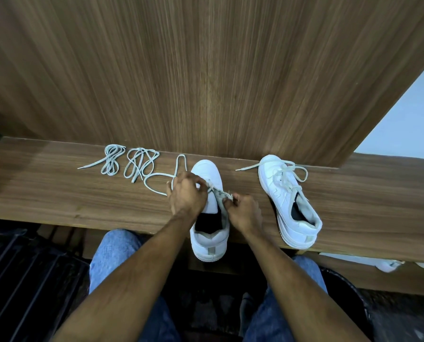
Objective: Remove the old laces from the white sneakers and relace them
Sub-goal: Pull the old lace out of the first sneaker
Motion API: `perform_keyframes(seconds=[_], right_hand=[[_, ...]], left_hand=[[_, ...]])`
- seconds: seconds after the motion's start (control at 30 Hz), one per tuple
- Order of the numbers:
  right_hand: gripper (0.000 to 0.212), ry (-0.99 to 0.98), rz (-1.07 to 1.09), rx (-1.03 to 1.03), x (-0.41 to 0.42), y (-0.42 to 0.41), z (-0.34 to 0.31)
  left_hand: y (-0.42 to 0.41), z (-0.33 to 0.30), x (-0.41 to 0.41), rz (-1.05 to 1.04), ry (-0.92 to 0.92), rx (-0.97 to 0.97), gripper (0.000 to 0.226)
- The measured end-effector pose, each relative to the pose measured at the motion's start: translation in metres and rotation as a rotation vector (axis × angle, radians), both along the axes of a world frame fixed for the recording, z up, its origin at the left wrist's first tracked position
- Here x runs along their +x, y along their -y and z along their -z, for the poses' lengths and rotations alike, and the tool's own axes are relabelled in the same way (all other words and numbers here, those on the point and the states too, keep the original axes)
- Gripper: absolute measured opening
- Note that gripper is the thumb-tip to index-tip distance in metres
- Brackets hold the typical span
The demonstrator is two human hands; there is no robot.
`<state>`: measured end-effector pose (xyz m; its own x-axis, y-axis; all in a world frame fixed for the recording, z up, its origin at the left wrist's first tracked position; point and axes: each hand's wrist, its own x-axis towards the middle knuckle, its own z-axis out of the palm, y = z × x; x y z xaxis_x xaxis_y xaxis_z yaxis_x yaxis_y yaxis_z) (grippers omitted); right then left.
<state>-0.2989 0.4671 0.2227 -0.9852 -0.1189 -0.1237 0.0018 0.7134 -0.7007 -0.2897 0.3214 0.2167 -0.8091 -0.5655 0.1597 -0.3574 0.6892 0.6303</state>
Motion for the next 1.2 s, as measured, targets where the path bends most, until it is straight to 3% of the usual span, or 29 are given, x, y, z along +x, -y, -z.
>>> perform_keyframes(seconds=[0.1, 0.2, 0.27, 0.43, 0.53, 0.7, 0.83, 0.93, 1.1, 1.2], right_hand=[[0.023, -0.011, -0.007, -0.006, 0.0, 0.001, 0.001], [0.022, 0.001, 0.0, -0.018, 0.0, 0.0, 0.001], [0.022, 0.0, -0.011, -0.015, -0.001, 0.0, 0.002], [0.031, 0.005, -0.021, -0.017, -0.003, -0.001, 0.006], [0.024, 0.019, -0.059, -0.029, -0.004, -0.006, 0.009], [0.011, 0.024, -0.091, -0.019, -0.007, -0.014, 0.012], [0.047, -0.101, -0.244, 0.119, -0.009, -0.004, 0.007], [0.054, -0.246, -0.398, 0.309, -0.015, 0.013, 0.005], [0.032, -0.347, -0.485, 0.607, -0.017, 0.037, 0.007], [0.021, -0.33, -0.344, 0.417, -0.025, 0.041, 0.009]], left_hand=[[0.013, -0.014, -0.001, -0.176, -0.114, 0.242, 0.008], [0.02, -0.015, 0.001, -0.189, -0.043, 0.179, 0.029], [0.02, -0.014, 0.005, -0.134, -0.021, 0.237, 0.041], [0.007, 0.003, 0.015, 0.069, 0.2, 0.282, 0.032], [0.007, 0.006, 0.022, 0.013, 0.21, 0.254, 0.015], [0.012, 0.012, 0.032, -0.171, 0.055, 0.651, 0.029], [0.017, 0.027, 0.032, -0.204, 0.034, 0.809, 0.047], [0.018, 0.033, 0.031, -0.229, 0.027, 0.838, 0.051], [0.006, 0.013, 0.039, -0.234, 0.063, 0.74, 0.037], [0.004, 0.009, 0.04, -0.25, 0.069, 0.691, 0.039]])
